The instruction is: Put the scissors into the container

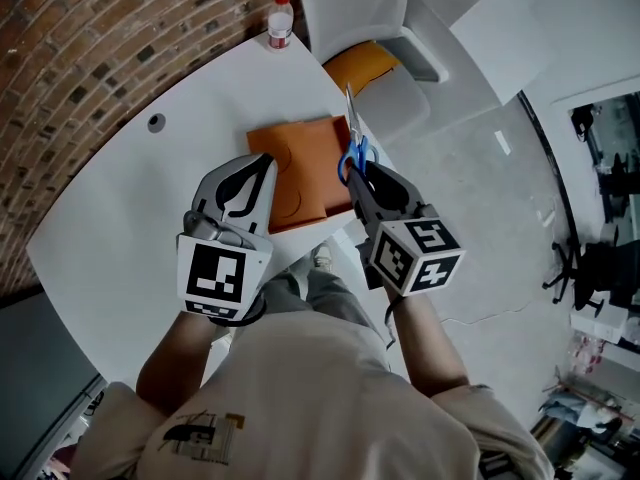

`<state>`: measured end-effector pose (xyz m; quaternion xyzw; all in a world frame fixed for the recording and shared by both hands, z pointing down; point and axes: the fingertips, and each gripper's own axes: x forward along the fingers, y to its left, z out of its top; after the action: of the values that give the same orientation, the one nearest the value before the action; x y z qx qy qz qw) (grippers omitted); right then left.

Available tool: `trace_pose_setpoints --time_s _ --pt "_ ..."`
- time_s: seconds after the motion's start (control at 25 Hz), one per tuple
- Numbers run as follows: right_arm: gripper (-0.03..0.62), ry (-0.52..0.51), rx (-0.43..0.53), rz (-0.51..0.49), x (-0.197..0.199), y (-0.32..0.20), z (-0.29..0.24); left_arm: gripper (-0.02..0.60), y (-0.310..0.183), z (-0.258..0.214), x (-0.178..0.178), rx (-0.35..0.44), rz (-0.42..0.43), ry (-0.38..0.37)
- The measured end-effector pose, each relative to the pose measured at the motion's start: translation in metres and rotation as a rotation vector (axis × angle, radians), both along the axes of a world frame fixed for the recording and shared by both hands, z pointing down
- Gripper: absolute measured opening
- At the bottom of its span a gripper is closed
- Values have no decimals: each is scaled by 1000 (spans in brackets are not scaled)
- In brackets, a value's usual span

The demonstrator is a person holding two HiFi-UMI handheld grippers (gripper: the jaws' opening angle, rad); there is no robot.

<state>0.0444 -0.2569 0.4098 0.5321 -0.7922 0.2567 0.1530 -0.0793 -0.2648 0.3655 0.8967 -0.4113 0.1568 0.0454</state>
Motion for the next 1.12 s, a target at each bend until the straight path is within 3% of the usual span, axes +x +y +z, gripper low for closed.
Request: trace_pose_setpoints --time_s 0.36,0.52,1.12 --pt "80 48 -159 -32 9 -9 86 11 -8 74 16 -116 2 -60" --pt "80 30 -244 -26 16 -13 121 11 -9 96 22 -157 -3 -61" --pt "80 180 -475 -75 32 -12 236 11 -21 171 49 -294 11 -59"
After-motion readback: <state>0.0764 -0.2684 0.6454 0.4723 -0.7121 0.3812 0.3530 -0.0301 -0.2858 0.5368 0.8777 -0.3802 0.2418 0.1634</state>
